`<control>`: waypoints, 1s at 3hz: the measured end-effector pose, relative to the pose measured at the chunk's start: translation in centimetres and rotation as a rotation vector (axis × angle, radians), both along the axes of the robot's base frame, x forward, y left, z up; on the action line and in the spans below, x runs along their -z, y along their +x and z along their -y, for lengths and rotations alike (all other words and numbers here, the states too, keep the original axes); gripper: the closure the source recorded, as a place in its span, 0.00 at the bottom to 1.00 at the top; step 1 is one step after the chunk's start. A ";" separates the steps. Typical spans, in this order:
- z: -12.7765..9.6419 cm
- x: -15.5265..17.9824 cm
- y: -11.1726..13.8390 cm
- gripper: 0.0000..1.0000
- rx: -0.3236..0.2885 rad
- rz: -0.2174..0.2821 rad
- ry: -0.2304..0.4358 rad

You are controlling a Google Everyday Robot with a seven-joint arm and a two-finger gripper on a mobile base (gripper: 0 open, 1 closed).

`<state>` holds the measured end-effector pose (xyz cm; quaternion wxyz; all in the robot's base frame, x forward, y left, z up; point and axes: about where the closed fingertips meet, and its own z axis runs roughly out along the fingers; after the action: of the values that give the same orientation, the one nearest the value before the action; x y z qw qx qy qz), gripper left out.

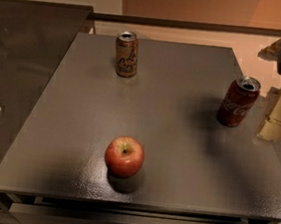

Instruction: Move coke can near orange can

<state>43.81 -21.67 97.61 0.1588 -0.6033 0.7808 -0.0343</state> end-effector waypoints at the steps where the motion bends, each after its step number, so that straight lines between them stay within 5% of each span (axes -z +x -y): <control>1: 0.0 0.0 0.0 0.00 0.000 0.000 0.000; 3: 2.0 0.0 1.5 0.00 0.041 -0.004 0.086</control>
Offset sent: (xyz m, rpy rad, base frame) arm 0.0077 -0.0177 -0.0004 0.0627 0.0251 -0.0380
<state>45.30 -23.62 97.61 0.1820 -0.5798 0.7942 -0.0027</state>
